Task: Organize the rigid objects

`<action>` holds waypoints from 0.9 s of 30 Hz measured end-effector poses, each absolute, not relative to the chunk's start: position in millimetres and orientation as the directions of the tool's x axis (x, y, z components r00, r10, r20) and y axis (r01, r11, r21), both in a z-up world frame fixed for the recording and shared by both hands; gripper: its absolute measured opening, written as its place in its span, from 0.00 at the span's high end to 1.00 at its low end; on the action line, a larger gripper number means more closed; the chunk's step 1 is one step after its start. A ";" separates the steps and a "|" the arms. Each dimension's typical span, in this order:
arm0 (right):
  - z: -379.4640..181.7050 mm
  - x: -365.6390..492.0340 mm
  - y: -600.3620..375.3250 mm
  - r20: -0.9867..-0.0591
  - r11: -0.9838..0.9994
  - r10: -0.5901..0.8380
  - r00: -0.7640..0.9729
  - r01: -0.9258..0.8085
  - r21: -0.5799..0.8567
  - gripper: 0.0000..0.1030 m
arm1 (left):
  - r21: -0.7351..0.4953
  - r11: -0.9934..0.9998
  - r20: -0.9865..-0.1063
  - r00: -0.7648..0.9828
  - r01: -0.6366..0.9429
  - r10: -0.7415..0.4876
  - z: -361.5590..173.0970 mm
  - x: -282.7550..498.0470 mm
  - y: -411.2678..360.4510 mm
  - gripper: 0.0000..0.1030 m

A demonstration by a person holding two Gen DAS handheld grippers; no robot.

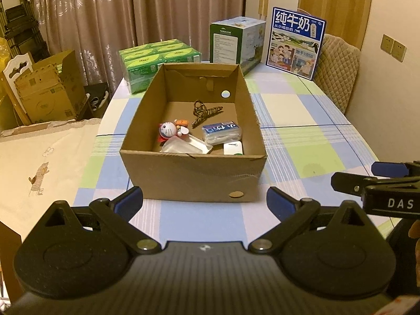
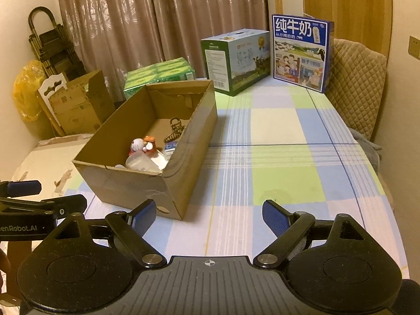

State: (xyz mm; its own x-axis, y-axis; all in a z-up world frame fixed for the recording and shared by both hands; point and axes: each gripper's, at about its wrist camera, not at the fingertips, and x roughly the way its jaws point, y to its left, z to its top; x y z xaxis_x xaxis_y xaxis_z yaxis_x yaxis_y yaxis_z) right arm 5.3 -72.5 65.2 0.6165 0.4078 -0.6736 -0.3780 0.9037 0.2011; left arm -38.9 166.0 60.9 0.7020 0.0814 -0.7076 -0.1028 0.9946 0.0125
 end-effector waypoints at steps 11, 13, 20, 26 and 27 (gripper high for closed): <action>64.5 3.2 -75.5 -0.680 0.904 0.407 0.610 -0.375 0.204 0.17 | 0.016 0.995 -0.714 0.696 -0.100 0.081 55.8 -39.2 163.2 0.03; 64.2 3.8 -74.6 -0.681 0.904 0.408 0.608 -0.376 0.206 0.17 | 0.016 0.995 -0.714 0.695 -0.100 0.081 55.2 -39.1 163.4 0.03; 62.4 3.0 -74.1 -0.683 0.902 0.411 0.604 -0.377 0.209 0.17 | 0.013 0.995 -0.717 0.693 -0.102 0.080 53.4 -38.5 163.9 0.03; 61.8 3.9 -74.0 -0.683 0.903 0.411 0.604 -0.375 0.211 0.17 | 0.013 0.995 -0.717 0.693 -0.101 0.079 52.2 -37.6 163.6 0.03; 62.1 4.2 -74.4 -0.684 0.903 0.411 0.603 -0.375 0.212 0.17 | 0.012 0.995 -0.717 0.693 -0.101 0.079 52.2 -37.5 163.5 0.03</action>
